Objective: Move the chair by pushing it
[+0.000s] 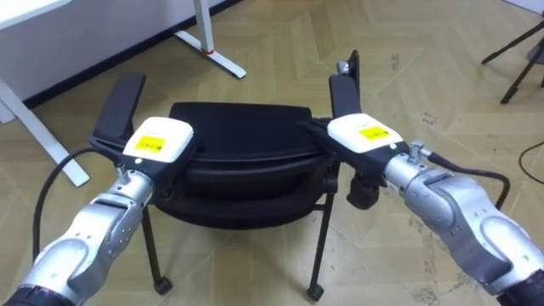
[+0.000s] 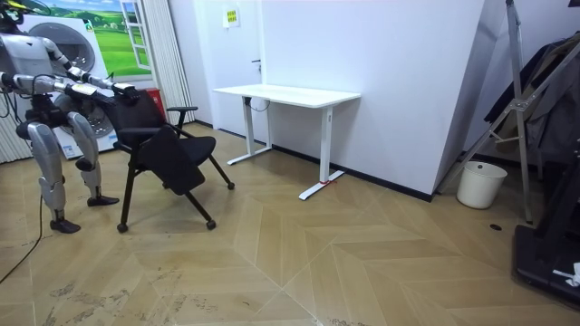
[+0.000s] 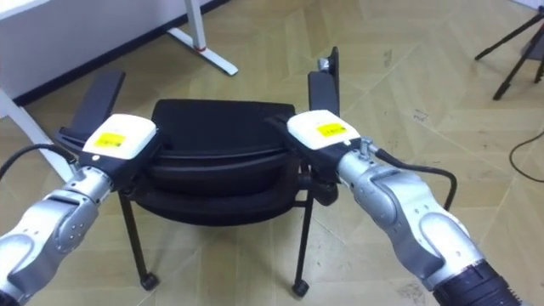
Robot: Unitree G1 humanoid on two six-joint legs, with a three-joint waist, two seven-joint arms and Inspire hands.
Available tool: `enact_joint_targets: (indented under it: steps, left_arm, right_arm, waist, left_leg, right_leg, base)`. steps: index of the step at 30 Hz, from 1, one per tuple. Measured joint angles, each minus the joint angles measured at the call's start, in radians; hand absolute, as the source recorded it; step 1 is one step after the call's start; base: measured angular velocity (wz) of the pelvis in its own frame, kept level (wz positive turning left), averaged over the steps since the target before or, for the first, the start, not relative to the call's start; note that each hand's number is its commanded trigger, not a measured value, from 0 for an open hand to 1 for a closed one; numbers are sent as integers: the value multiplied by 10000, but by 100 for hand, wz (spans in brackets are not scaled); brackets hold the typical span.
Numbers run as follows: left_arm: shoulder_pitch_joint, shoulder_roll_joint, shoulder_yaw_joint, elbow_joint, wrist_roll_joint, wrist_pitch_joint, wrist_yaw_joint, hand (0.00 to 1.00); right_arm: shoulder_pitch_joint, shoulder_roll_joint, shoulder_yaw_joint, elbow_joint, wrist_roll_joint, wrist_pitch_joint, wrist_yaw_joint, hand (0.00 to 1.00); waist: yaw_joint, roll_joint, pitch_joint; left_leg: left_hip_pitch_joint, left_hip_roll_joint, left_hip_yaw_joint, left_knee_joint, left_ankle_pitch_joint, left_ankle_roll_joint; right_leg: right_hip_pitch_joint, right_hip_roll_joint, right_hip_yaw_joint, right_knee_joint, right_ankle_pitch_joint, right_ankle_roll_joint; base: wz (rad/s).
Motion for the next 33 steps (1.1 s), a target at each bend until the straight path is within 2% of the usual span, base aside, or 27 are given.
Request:
enact_joint_targets:
  steps: [5, 13, 16, 20, 33]
  left_arm:
    - [-9, -127, -98, -160, 20, 64, -117, 100]
    - [-11, -156, -178, -229, 20, 48, -174, 100]
    - [-10, -151, -317, -599, 18, 209, -427, 100]
    - [-10, -171, -382, -851, 19, 227, -620, 100]
    - [4, -185, -496, -1355, 43, 525, -1137, 100]
  right_arm:
    - [-211, 218, 5, 757, -193, 43, -445, 0]
    - [-365, 227, 14, 1245, -322, 8, -877, 0]
    - [-379, 226, 2, 1419, -322, 23, -1225, 0]
    - [-530, 226, -13, 1810, -326, 38, -1604, 0]
    - [-723, 183, 188, 2158, -72, 222, -2023, 0]
  waist:
    - [52, 18, -3]
    - [26, 92, 7]
    - [-23, 120, 13]
    - [-23, 136, 12]
    - [12, 158, 9]
  left_leg:
    - [-15, -14, -164, -5, 0, 0]
    - [-13, -59, -373, -26, 0, 0]
    - [-176, -95, -519, 17, 0, 0]
    - [-301, -120, -673, 23, 1, 1]
    - [-377, -151, -930, 27, 1, 1]
  right_leg:
    - [34, 2, -138, -1, 0, 0]
    - [198, 2, -287, -172, 0, 0]
    - [210, -11, -467, -253, 1, 0]
    - [158, -17, -667, -323, 1, 1]
    - [182, -15, -708, -317, 1, 1]
  base:
    - [11]
    - [7]
    - [15]
    - [13]
    - [3]
